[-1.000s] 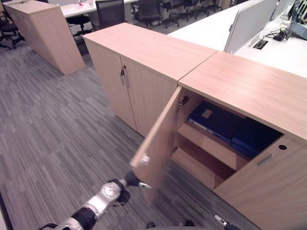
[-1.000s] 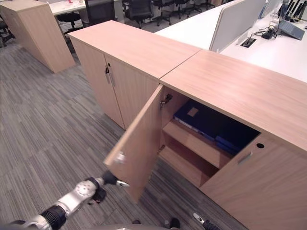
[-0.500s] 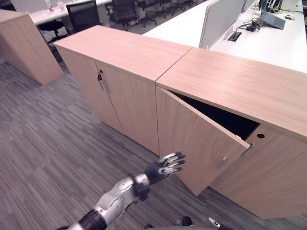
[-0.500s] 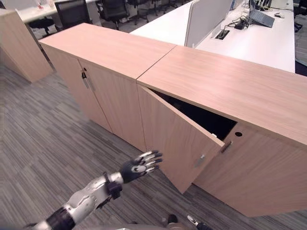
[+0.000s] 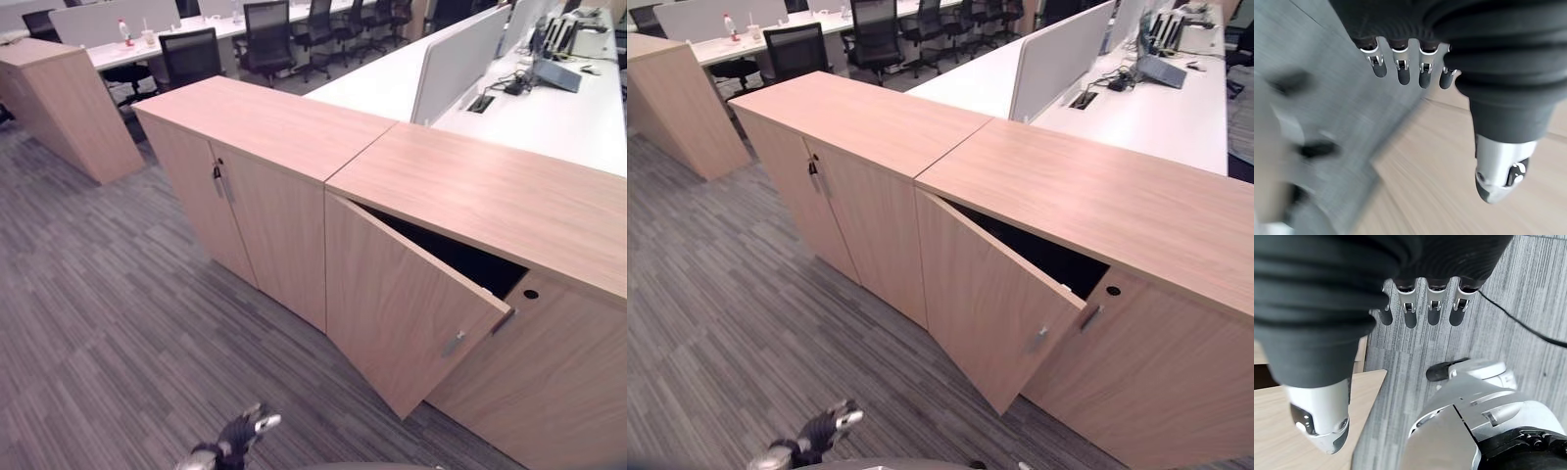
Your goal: Put the empty folder in the office cabinet
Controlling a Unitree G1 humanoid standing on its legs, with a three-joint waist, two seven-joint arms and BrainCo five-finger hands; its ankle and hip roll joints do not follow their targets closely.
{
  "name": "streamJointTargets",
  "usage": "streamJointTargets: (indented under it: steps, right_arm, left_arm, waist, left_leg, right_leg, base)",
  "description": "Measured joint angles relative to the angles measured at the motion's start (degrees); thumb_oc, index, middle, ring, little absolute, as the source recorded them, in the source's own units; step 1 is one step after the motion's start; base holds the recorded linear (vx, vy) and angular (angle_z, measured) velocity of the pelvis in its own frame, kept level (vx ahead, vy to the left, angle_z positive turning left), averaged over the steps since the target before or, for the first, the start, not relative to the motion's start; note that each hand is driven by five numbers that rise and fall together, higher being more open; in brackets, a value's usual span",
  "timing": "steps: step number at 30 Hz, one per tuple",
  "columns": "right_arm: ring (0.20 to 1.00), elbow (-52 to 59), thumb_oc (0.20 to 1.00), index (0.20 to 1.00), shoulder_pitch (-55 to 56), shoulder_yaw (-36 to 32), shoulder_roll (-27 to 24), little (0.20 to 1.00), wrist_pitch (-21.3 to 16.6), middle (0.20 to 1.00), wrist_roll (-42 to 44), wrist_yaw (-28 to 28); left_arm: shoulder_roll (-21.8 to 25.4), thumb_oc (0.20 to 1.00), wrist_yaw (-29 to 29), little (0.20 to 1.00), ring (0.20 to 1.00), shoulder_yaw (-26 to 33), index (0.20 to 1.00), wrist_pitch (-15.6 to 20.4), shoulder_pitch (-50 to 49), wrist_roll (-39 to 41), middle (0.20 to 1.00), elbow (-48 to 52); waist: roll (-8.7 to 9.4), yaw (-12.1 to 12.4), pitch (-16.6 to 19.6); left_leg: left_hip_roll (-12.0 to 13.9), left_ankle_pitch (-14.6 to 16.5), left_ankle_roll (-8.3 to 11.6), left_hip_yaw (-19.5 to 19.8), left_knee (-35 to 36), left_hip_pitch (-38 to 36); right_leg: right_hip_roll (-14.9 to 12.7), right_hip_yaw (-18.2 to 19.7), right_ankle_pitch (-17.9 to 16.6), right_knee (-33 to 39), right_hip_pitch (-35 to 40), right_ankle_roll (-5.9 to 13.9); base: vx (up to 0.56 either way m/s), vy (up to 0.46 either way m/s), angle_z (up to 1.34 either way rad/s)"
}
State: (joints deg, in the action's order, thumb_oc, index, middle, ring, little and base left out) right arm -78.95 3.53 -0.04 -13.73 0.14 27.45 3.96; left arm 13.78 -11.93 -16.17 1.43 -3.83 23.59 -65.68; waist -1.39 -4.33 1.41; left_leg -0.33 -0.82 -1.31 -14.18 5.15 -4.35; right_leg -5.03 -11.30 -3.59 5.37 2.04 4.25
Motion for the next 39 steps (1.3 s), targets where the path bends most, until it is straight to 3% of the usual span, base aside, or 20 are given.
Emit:
streamJointTargets:
  steps: [3, 6, 20, 24, 26, 28, 30, 32, 34, 37, 39]
  right_arm:
    - [1.0, -0.4, 1.0, 1.0, 0.4, 0.0, 0.0, 1.0, 0.4, 1.0, 0.0, 0.0]
    - [1.0, -0.4, 1.0, 1.0, 0.5, 0.1, 0.0, 1.0, 0.5, 1.0, -0.5, 0.0]
    - [1.0, -0.6, 1.0, 1.0, 0.4, 0.2, -1.3, 1.0, 0.6, 1.0, -1.8, 0.3]
    - [1.0, -0.7, 1.0, 1.0, -1.9, 0.2, -1.3, 1.0, 0.6, 1.0, -1.7, -0.1]
    - [1.0, -2.0, 1.0, 1.0, -3.5, 0.5, -1.3, 1.0, 0.5, 1.0, -1.8, -0.4]
    - [1.0, -2.7, 1.0, 1.0, -5.1, 2.0, -1.4, 1.0, 0.3, 1.0, -1.7, -2.0]
    - [1.0, -2.5, 1.0, 1.0, -6.0, 2.5, -2.2, 1.0, 0.1, 1.0, -1.7, -2.9]
    - [1.0, -2.5, 1.0, 1.0, -5.9, 2.5, -2.3, 1.0, -0.1, 1.0, -1.7, -2.9]
    - [1.0, -2.6, 1.0, 1.0, -5.6, 2.3, -2.2, 1.0, -0.1, 1.0, -1.7, -2.9]
    - [1.0, -2.6, 1.0, 1.0, -4.1, 1.4, -3.0, 1.0, -0.1, 1.0, -1.7, -2.9]
    - [1.0, -2.5, 1.0, 1.0, -3.5, 0.9, -2.9, 1.0, 0.0, 1.0, -1.7, -2.9]
  left_arm:
    - [-2.6, 1.0, 3.8, 1.0, 1.0, 3.7, 1.0, 1.3, 4.2, -6.0, 1.0, -14.4]
    - [-3.2, 1.0, 5.5, 1.0, 1.0, 8.0, 1.0, 1.3, 3.1, -10.0, 1.0, -18.6]
    - [-4.2, 1.0, 6.0, 1.0, 1.0, 7.2, 1.0, 1.1, -0.4, -8.5, 1.0, -12.4]
    - [-4.0, 1.0, 8.2, 1.0, 1.0, 7.2, 1.0, 1.6, 1.6, -6.0, 1.0, -10.2]
    - [-3.5, 1.0, 9.7, 1.0, 1.0, 7.3, 1.0, 2.3, 3.2, -6.0, 1.0, -10.1]
    - [-2.5, 1.0, 11.6, 1.0, 1.0, 9.0, 1.0, 3.4, 4.3, -4.6, 1.0, -8.9]
    - [-2.8, 1.0, 12.7, 1.0, 1.0, 9.8, 1.0, 3.9, 3.8, -3.5, 1.0, -8.5]
    - [-3.0, 1.0, 12.7, 1.0, 1.0, 10.2, 1.0, 3.9, 3.2, -2.5, 1.0, -8.4]
    - [-3.4, 1.0, 12.6, 1.0, 1.0, 10.6, 1.0, 3.9, 3.2, -2.5, 1.0, -8.3]
    - [-4.8, 1.0, 12.5, 1.0, 1.0, 10.5, 1.0, 4.2, 1.7, -2.5, 1.0, -6.8]
    - [-5.7, 1.0, 12.5, 1.0, 1.0, 9.8, 1.0, 4.7, 1.7, -2.5, 1.0, -6.0]
  waist:
    - [-0.52, 0.0, 0.4]
    - [-0.79, -0.1, 0.9]
    - [-2.23, 0.2, 0.8]
    - [-1.8, 0.8, -2.3]
    - [-0.28, 1.6, -4.4]
    - [2.2, 3.1, -6.6]
    - [1.88, 3.4, -6.8]
    - [1.66, 3.1, -6.6]
    - [1.18, 3.0, -6.5]
    - [-1.22, 2.3, -5.0]
    - [-2.4, 1.5, -4.2]
  left_leg:
    - [0.2, 0.0, 0.04, -0.3, 0.0, -0.1]
    - [0.7, 0.3, 0.42, -1.1, 0.0, -0.2]
    - [2.3, 0.7, 1.45, -1.6, -0.8, 0.5]
    - [4.0, 1.7, 2.89, -0.8, -7.6, 3.7]
    - [4.4, 1.2, 3.62, 0.7, -12.0, 5.7]
    - [4.6, 0.1, 5.84, 5.4, -19.3, 8.6]
    - [4.3, 1.6, 5.59, 8.6, -24.4, 10.1]
    - [3.7, 2.7, 3.97, 8.1, -18.8, 7.6]
    - [3.5, 2.6, 3.79, 7.0, -13.1, 4.8]
    - [3.5, 1.5, 4.12, 8.1, -3.8, 0.3]
    - [3.0, 0.1, 3.35, 8.9, -0.2, -0.8]
  right_leg:
    - [0.2, 0.3, 0.1, 0.0, -0.1, -0.15]
    - [0.7, 1.2, 0.4, 0.0, -0.4, -0.67]
    - [2.2, 1.3, 0.7, -0.1, -0.9, -1.21]
    - [3.3, 1.0, 1.6, -0.9, -1.1, -2.69]
    - [2.9, 1.0, 2.0, -1.5, -1.1, -3.72]
    - [2.7, 1.1, 1.6, 0.0, 0.7, -5.38]
    - [3.0, 0.3, 1.5, 0.0, 1.7, -7.1]
    - [2.9, 0.3, 1.6, 0.0, 2.0, -7.04]
    - [3.3, 0.2, 1.4, 0.0, 2.0, -6.51]
    - [4.7, -0.3, 0.7, -0.4, 1.6, -6.16]
    - [4.7, -1.1, 0.5, -0.8, 0.6, -5.62]
  base:
    - [0.02, -0.041, -0.06]
    - [0.02, -0.038, -0.16]
    - [-0.01, -0.082, -0.01]
    - [-0.12, -0.134, 0.04]
    - [-0.09, -0.067, 0.07]
    - [-0.07, 0.01, -0.01]
    - [-0.01, 0.091, 0.05]
    - [0.02, 0.101, 0.02]
    - [-0.02, 0.133, 0.0]
    - [-0.04, 0.128, 0.04]
    - [-0.01, 0.07, 0.2]
